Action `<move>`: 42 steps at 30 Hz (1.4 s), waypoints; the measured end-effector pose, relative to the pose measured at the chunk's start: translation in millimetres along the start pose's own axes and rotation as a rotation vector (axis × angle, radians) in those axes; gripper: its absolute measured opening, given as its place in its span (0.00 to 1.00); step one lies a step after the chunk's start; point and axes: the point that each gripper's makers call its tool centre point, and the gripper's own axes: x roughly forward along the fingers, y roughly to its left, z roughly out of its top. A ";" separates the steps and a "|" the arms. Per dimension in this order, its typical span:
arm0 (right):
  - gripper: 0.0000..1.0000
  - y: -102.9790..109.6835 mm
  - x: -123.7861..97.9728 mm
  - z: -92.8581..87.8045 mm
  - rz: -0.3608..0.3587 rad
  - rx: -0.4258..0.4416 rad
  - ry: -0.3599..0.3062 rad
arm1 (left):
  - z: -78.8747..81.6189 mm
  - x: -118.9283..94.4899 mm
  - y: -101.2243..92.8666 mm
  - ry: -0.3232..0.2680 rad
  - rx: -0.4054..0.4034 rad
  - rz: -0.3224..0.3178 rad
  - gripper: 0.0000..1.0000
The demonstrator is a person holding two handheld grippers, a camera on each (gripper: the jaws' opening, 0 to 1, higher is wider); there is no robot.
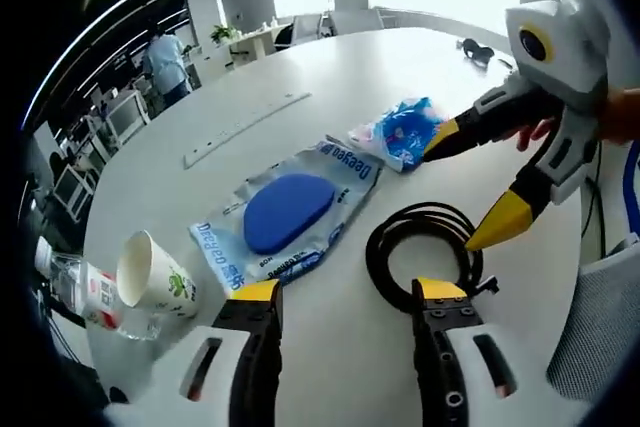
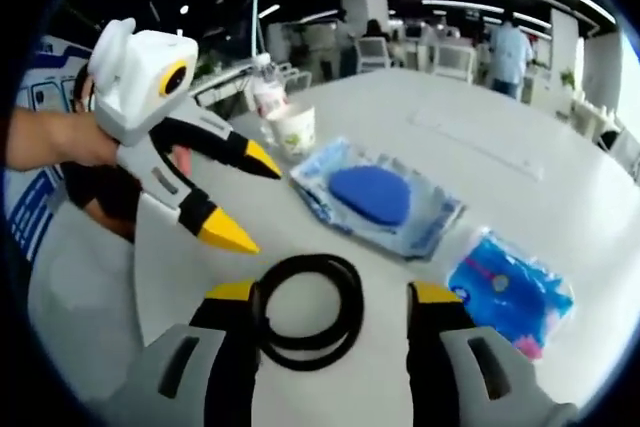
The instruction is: Arrange the tabletop items into an orderly group along one side of the table until the central work area is clear of visible clutter.
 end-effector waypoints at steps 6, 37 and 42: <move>0.71 0.9 -5.2 6.9 -0.003 -0.012 -0.026 | 1.5 -6.2 7.0 -0.016 -0.013 0.028 0.57; 1.00 6.8 -31.8 10.7 -0.065 0.007 -0.084 | -16.8 -45.6 32.6 -0.077 -0.077 0.123 0.98; 1.00 9.4 -35.2 10.4 -0.066 -0.005 -0.080 | -23.7 -52.2 32.3 -0.072 -0.082 0.112 0.98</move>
